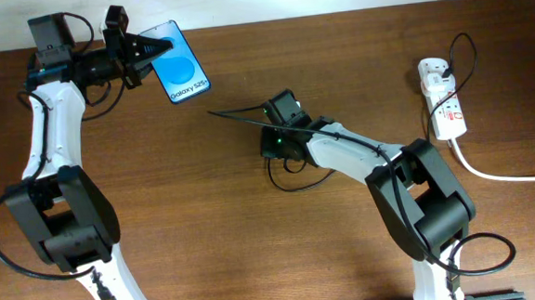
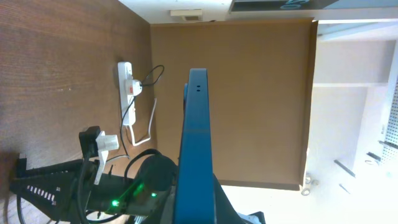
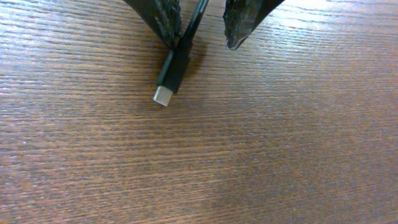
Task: Plug charger to phone and switch on socket
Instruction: 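Grasp the cable plug with the right gripper and lift it upright, then raise the held plug under the phone's bottom port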
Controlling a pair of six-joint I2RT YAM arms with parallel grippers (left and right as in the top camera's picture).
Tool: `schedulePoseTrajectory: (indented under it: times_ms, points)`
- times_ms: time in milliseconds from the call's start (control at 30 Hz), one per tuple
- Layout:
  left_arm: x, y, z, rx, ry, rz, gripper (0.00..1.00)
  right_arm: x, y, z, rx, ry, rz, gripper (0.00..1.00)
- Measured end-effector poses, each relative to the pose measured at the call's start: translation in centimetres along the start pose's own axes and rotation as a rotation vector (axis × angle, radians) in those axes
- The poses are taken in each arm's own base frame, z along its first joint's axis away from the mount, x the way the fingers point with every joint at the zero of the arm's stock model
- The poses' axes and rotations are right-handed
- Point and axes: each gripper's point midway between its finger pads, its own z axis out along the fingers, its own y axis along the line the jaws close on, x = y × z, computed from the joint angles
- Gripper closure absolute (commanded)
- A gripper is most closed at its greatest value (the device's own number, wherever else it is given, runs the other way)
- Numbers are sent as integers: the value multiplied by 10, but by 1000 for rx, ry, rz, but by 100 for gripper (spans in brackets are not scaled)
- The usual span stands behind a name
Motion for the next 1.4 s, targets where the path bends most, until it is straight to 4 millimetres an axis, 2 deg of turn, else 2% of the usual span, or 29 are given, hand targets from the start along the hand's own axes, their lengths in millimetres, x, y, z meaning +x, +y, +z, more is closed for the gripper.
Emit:
schedulePoseTrajectory:
  times_ms: [300,500,600,633,667,867,1000,1167,1267,1333,1400]
  points:
    - [0,0,0,0,0,0,100,-3,-13,-1,81,-24,2,77]
    - [0,0,0,0,0,0,100,-6,-12,2,100,-41,-2,82]
    - [0,0,0,0,0,0,100,-6,-12,2,99,-41,0,90]
    - [0,0,0,0,0,0,100,-6,-12,3,98,-38,-1,96]
    - [0,0,0,0,0,0,100,-5,-11,3,94,-35,3,96]
    - [0,0,0,0,0,0,100,4,1,4,18,21,16,96]
    - [0,0,0,0,0,0,100,15,17,3,-147,139,-13,96]
    - [0,0,0,0,0,0,100,12,27,-15,-336,214,-67,96]
    - [0,0,0,0,0,0,100,3,36,-38,-430,204,-114,96]
    - [0,0,0,0,0,0,100,-5,47,-66,-495,189,-140,96]
    - [0,0,0,0,0,3,100,-5,53,-80,-521,182,-165,96]
